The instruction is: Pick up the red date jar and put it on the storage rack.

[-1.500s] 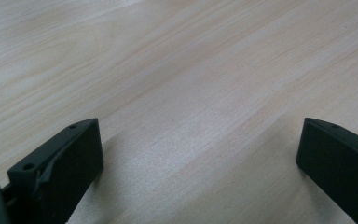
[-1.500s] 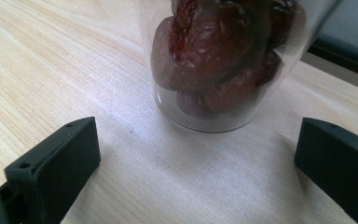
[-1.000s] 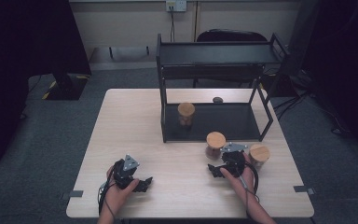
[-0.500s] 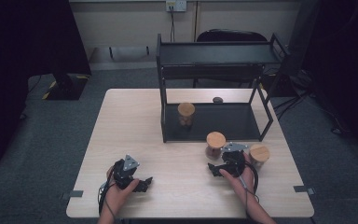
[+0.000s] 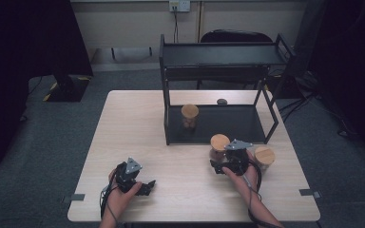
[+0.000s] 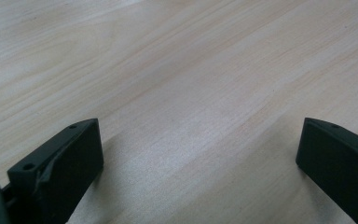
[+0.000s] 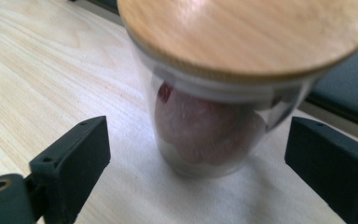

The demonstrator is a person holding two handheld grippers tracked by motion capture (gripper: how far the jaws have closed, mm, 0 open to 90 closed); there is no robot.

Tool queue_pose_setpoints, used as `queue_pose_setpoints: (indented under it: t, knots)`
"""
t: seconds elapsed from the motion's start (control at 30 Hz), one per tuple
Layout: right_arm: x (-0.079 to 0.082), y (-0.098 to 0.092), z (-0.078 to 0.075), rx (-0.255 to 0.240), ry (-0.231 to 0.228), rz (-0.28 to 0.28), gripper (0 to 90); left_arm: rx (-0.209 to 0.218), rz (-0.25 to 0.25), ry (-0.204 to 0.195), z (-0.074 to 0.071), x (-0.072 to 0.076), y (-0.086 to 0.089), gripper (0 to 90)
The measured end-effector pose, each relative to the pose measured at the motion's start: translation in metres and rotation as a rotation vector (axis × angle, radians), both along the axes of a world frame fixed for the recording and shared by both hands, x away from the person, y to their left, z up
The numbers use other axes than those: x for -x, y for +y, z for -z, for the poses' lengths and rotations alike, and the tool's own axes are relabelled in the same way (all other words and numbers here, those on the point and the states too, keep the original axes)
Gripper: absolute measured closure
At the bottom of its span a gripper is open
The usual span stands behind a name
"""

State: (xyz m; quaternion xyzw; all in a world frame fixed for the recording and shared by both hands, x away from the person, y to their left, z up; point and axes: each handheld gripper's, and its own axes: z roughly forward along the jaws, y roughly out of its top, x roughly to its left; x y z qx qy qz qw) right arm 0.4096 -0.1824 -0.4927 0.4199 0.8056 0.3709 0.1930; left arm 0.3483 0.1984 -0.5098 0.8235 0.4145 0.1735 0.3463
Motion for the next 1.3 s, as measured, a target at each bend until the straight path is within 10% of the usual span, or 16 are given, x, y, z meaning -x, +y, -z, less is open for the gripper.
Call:
queue_pose_setpoints:
  t: [1.3]
  knots:
    - [-0.015, 0.006, -0.016, -0.008, -0.022, -0.019, 25.3, 0.0, 0.0, 0.001, 0.0, 0.0, 0.0, 0.1]
